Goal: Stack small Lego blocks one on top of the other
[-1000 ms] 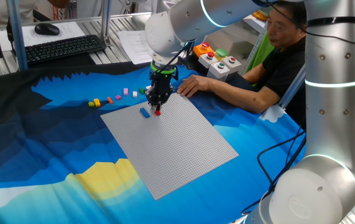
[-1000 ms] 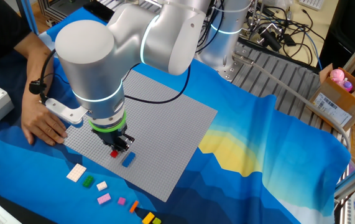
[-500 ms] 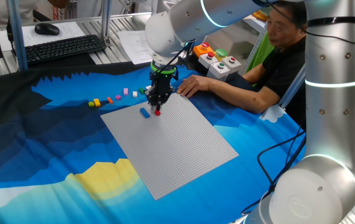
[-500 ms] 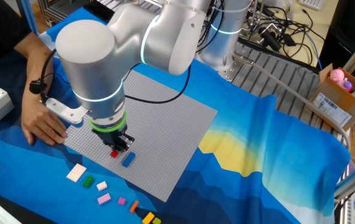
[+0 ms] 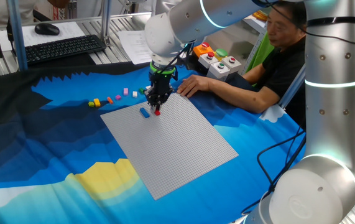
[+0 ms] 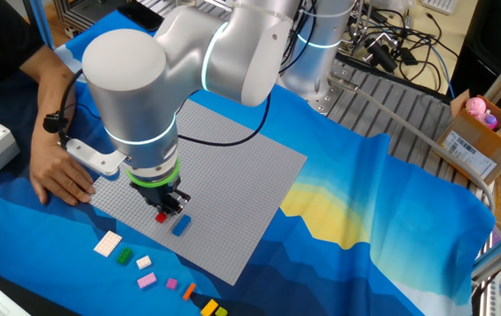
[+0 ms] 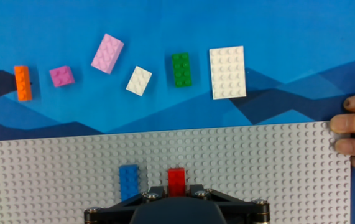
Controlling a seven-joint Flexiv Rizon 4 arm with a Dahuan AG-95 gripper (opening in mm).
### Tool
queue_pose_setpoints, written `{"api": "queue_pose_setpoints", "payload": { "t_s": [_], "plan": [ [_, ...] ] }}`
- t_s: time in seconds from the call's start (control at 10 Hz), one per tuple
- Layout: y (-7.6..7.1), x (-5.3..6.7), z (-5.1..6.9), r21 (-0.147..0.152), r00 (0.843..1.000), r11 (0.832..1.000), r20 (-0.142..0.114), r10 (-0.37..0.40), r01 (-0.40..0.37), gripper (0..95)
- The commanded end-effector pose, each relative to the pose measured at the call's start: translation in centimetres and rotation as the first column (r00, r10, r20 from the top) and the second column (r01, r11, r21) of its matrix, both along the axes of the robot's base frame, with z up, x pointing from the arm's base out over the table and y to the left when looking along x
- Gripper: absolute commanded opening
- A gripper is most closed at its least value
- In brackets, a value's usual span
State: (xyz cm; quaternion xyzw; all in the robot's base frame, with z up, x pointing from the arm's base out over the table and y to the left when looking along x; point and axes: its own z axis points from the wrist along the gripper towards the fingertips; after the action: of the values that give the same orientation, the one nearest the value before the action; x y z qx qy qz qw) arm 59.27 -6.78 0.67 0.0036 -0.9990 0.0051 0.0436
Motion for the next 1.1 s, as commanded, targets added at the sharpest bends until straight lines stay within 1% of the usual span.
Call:
{"api": "queue_pose_setpoints", "payload": {
  "t_s": [0.1,0.2,0.3,0.4,0.6,0.7,0.8,0.9,1.1],
  "plan": [
    [0.0,0.0,-0.4,0.004,1.000,1.000,0.001,-0.003,0.003,19.0],
    [0.0,0.0,-0.2,0.004,1.000,1.000,0.002,-0.005,0.005,19.0],
    [0.0,-0.1,-0.2,0.004,1.000,1.000,0.003,-0.007,0.007,38.0],
    [0.0,-0.1,0.0,0.005,1.000,1.000,-0.002,-0.007,0.007,38.0],
    [-0.1,-0.2,0.5,0.006,1.000,1.000,-0.003,-0.014,0.014,38.0],
    [-0.1,-0.2,0.5,0.012,1.000,1.000,-0.003,-0.016,0.016,38.0],
    [-0.1,-0.2,0.6,0.021,1.000,1.000,-0.002,-0.015,0.015,19.0],
    [0.0,-0.3,0.8,0.022,1.000,1.000,-0.003,-0.017,0.017,0.0],
    [0.1,-0.4,1.3,0.022,1.000,1.000,-0.001,-0.019,0.019,0.0]
  ]
}}
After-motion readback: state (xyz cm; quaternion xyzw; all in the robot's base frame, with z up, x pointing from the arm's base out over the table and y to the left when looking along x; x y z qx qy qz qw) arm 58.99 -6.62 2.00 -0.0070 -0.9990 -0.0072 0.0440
